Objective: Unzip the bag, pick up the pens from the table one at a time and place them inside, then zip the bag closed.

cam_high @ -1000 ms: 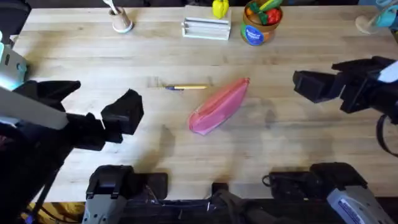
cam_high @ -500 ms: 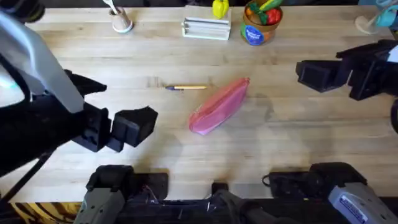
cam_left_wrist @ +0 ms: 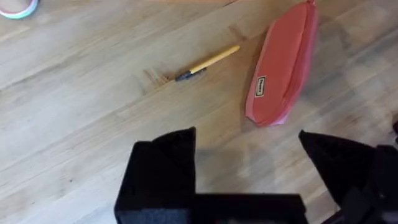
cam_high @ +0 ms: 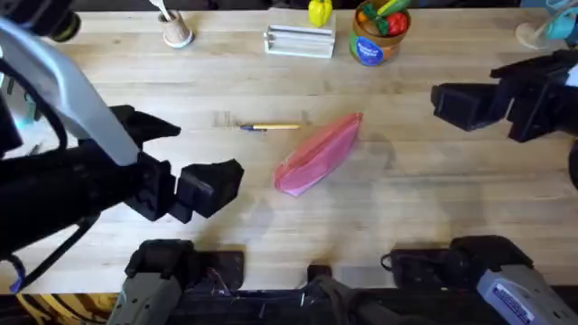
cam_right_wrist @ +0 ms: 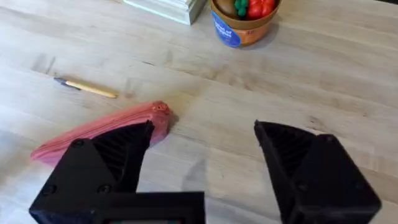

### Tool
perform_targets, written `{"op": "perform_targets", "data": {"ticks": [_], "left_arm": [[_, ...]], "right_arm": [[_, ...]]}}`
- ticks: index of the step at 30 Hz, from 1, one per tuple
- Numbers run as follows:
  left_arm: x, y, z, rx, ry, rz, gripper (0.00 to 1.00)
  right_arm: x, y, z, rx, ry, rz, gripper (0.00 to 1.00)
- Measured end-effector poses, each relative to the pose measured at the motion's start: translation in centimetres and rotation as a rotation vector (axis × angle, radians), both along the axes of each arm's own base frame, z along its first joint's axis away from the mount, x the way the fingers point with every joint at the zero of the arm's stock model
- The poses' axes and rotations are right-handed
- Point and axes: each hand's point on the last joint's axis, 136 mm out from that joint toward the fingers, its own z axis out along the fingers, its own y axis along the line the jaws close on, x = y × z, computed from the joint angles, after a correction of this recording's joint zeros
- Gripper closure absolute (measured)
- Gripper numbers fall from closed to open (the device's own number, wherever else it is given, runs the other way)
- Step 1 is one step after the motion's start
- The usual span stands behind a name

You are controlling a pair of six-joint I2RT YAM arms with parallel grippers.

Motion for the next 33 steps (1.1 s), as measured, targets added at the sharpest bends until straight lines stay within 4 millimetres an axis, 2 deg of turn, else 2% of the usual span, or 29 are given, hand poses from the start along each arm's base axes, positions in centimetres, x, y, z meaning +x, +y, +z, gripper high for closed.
{"op": "perform_targets", "data": {"ticks": [5,16,19,23,29,33], "left_arm": [[0.6,-0.4,-0.5,-0.017,-0.008,-0.015,0.004],[2.5,-0.7,-0.1,-0.022,-0.048,-0.033,0.003],[3.1,-1.6,-0.9,-0.022,0.005,-0.078,0.003],[3.3,-3.8,-2.4,-0.015,0.081,-0.182,0.002],[2.0,-6.8,-3.8,-0.002,0.177,-0.295,0.002],[0.5,-7.3,-4.7,0.023,0.249,-0.279,0.004]], "right_arm": [[0.0,0.0,0.0,0.0,-0.001,0.0,0.006],[0.0,0.0,0.0,-0.002,-0.002,0.001,0.006],[0.0,0.0,0.0,-0.002,-0.002,0.001,0.006],[0.0,0.0,0.0,-0.002,-0.002,0.001,0.006],[0.0,0.0,0.0,-0.002,-0.002,0.001,0.006],[0.0,0.0,0.0,-0.002,-0.001,0.002,0.005]]}}
